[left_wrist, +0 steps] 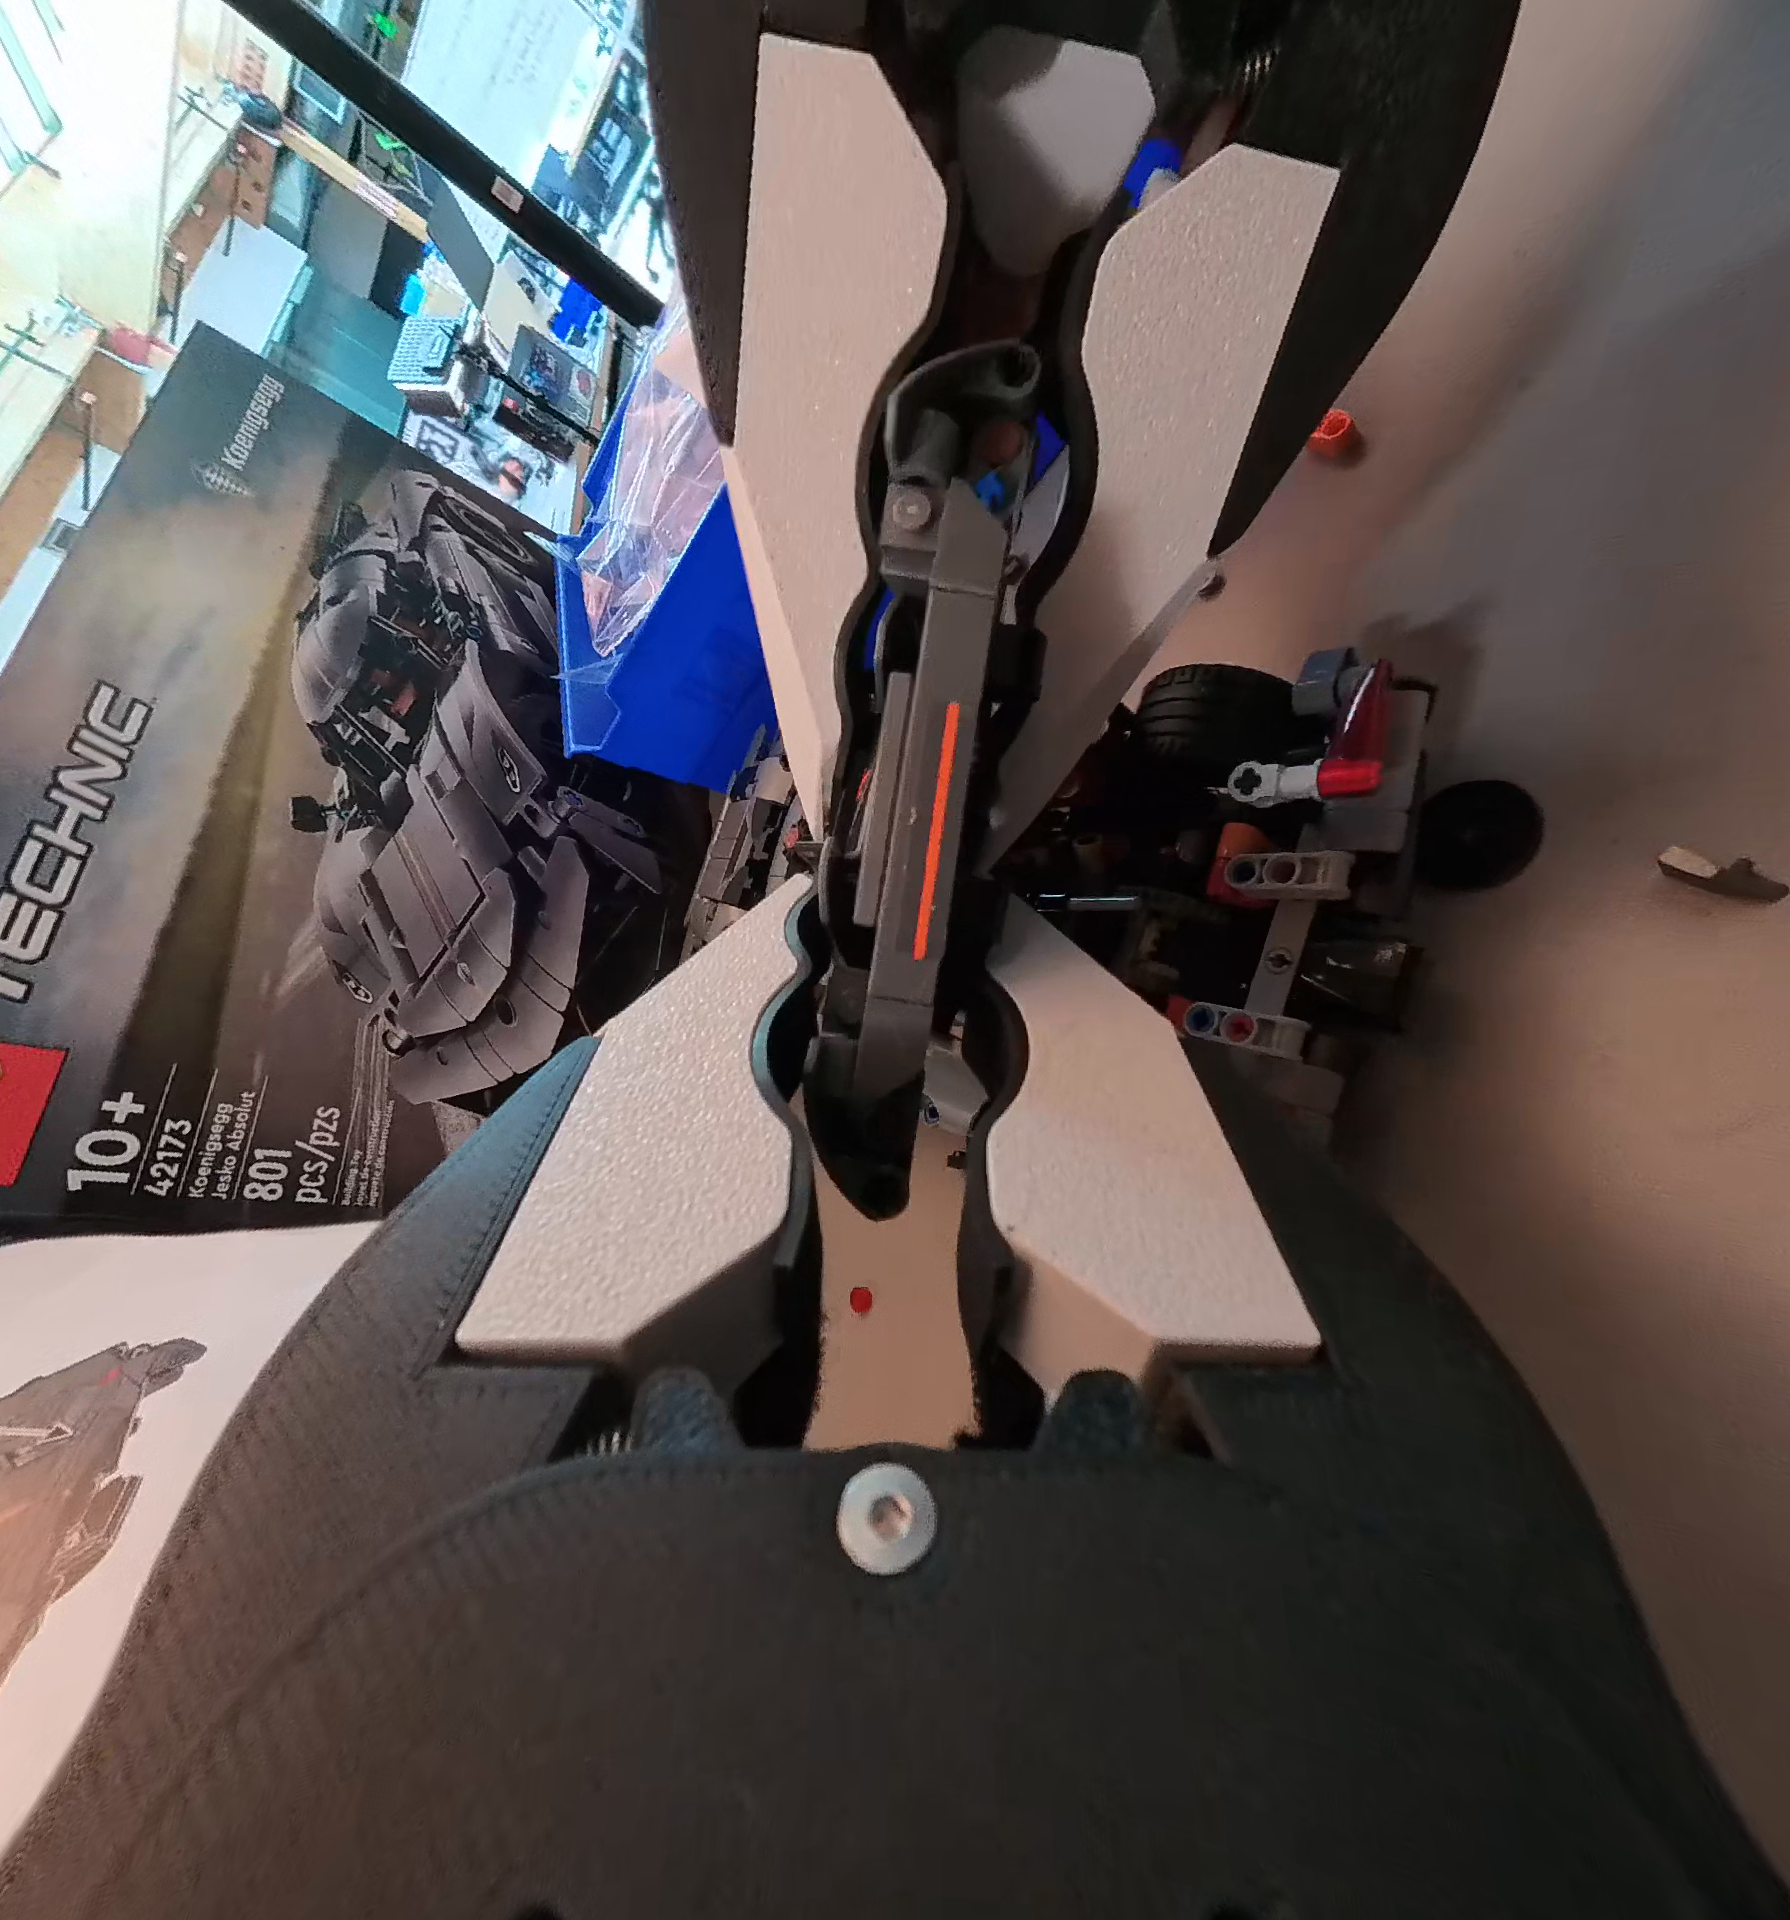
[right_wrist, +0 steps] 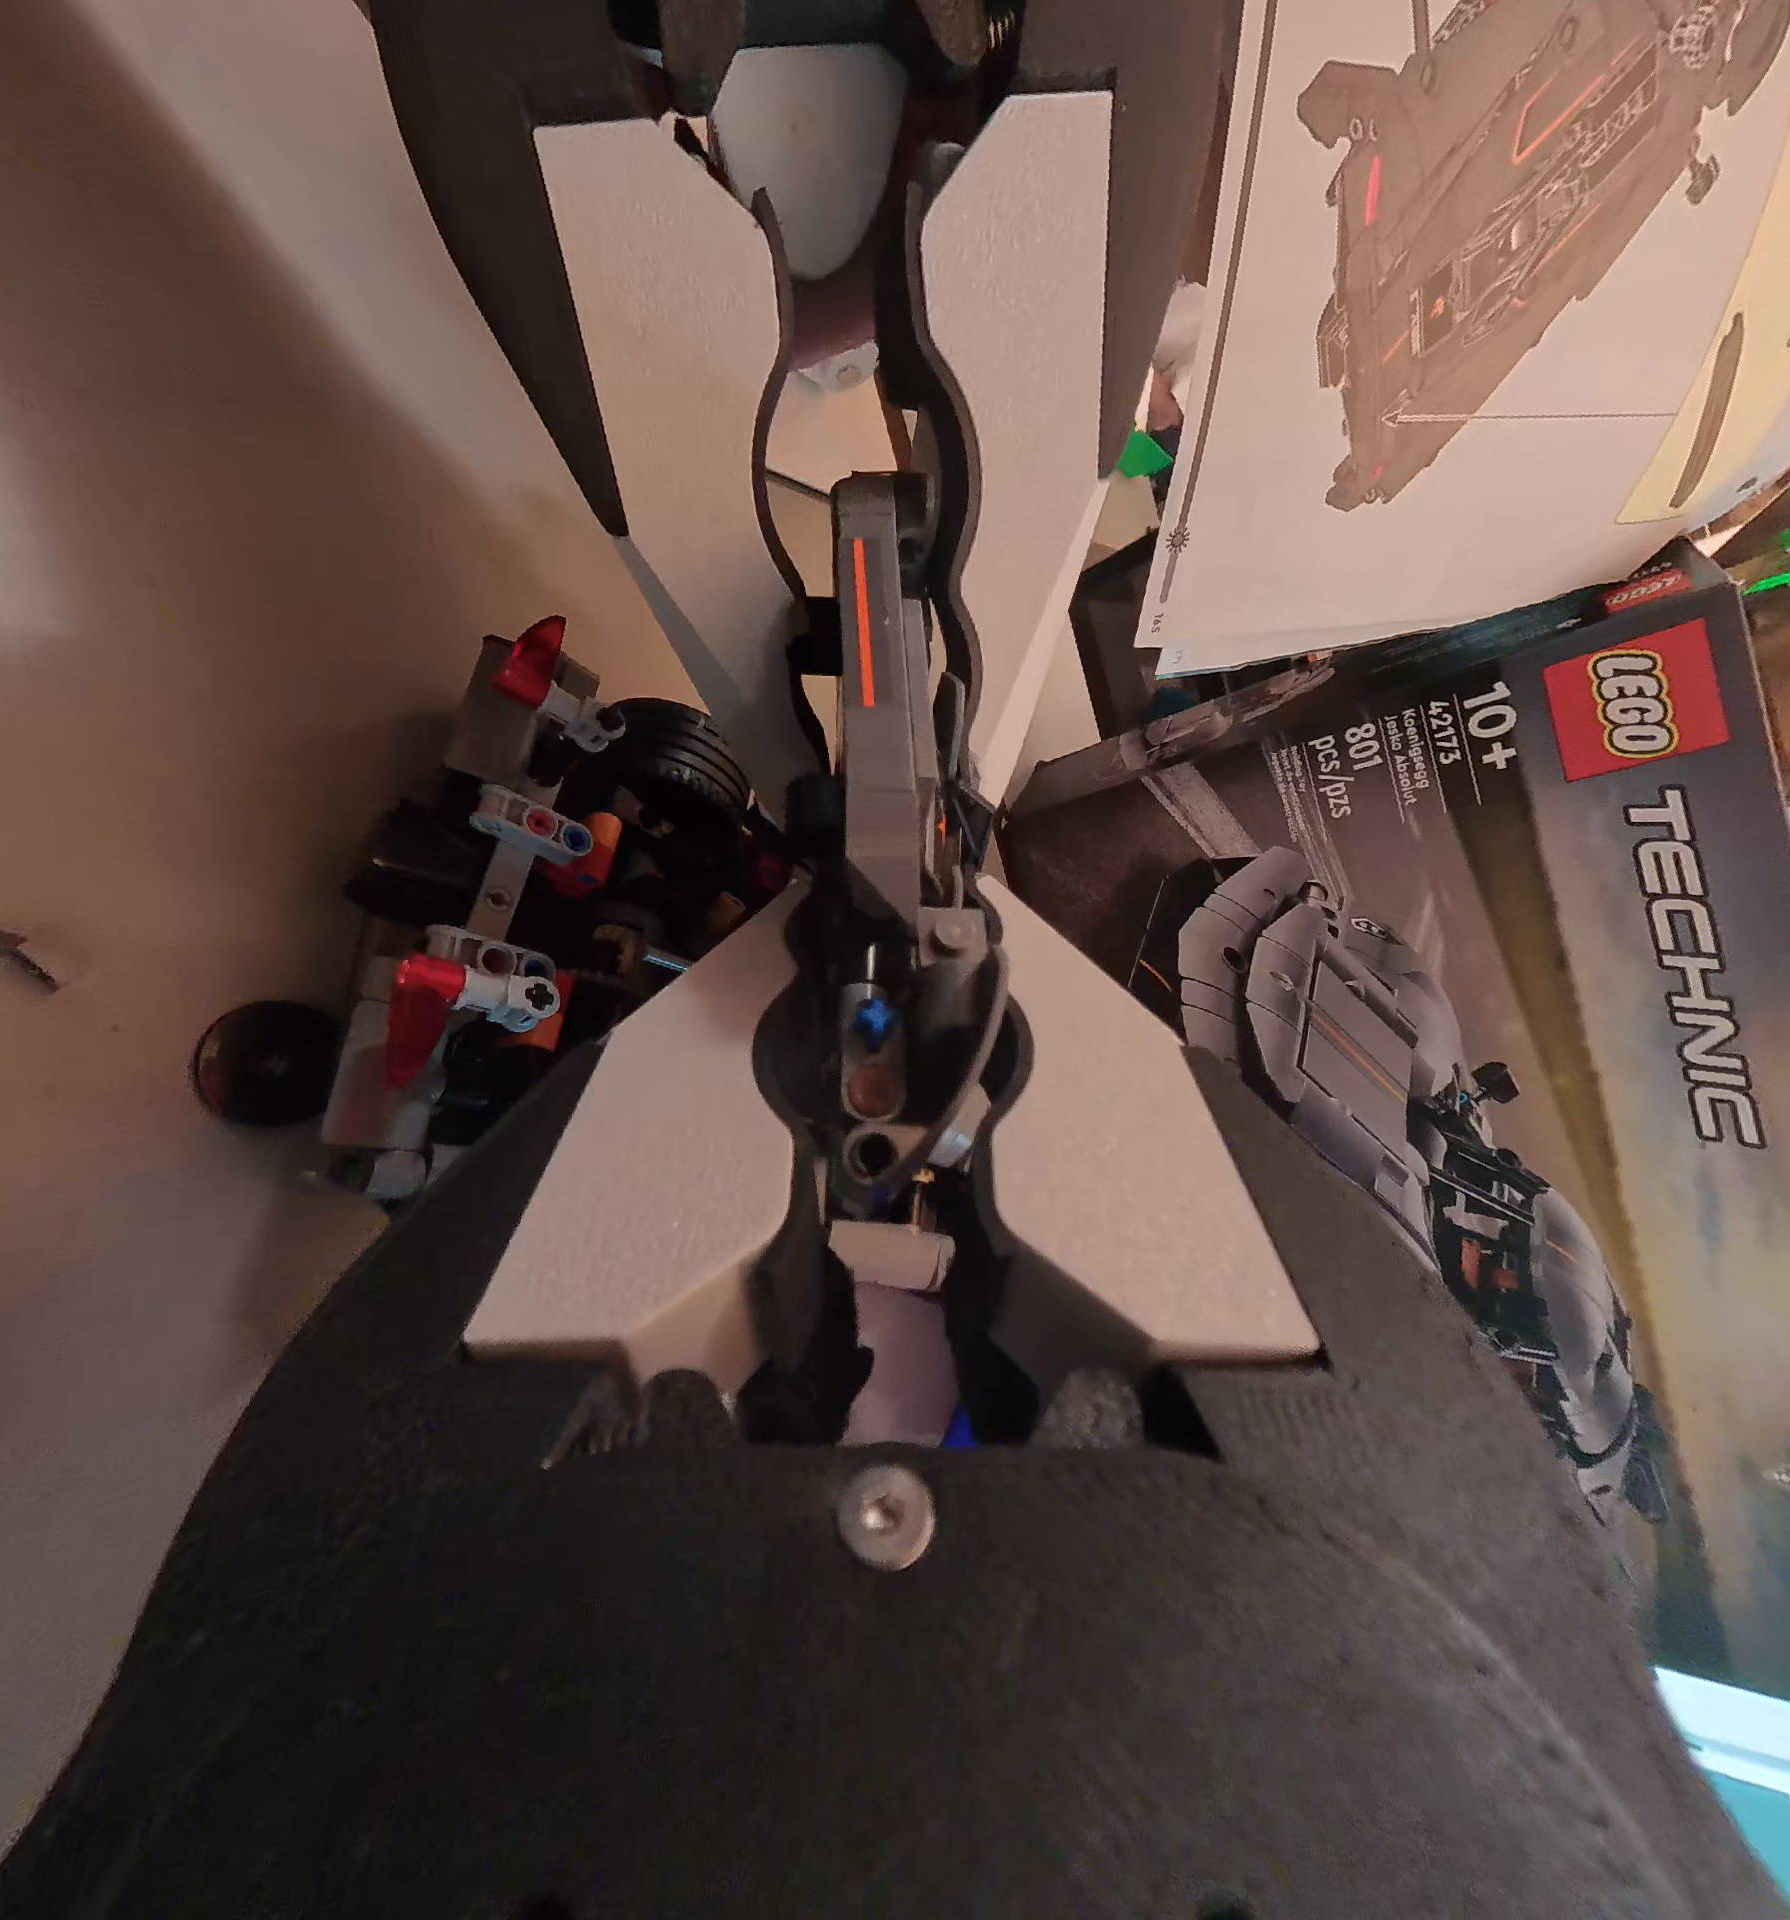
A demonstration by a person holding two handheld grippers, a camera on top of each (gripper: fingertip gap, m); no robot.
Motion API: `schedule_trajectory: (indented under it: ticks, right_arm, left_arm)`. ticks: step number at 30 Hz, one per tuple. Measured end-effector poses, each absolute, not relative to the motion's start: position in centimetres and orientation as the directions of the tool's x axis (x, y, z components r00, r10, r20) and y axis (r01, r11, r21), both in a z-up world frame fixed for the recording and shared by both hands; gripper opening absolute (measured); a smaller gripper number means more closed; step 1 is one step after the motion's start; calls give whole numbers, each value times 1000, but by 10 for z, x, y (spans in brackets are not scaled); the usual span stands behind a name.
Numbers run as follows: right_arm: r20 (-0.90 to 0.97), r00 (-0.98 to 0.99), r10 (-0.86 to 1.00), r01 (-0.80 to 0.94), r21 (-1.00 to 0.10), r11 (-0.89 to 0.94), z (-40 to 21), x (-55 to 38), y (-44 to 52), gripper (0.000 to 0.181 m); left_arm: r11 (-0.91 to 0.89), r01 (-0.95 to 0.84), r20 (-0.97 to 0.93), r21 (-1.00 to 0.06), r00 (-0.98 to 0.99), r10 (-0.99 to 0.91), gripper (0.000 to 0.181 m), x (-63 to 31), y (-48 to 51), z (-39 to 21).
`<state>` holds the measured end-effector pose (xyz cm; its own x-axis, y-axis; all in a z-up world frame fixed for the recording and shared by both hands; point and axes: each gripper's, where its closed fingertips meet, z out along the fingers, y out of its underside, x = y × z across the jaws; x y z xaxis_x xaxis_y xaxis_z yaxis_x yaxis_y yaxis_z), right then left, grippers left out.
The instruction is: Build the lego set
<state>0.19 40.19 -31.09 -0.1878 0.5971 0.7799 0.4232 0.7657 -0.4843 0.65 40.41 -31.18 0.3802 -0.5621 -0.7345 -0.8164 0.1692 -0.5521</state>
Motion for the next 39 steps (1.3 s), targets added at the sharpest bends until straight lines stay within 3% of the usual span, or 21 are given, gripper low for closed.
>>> schedule_trajectory:
  ticks: [27, 39]
  right_arm:
    - [794, -173, 583, 435, -469, 768, -316, 1, 405, 33]
    - [822, -148, 550, 440, -444, 781, -314, 1, 404, 26]
  left_arm:
    - [187, -814, -763, -549, 398, -510, 29, 3, 409, -314]
    - [218, -828, -810, -516, 390, -437, 33, -2, 406, -312]
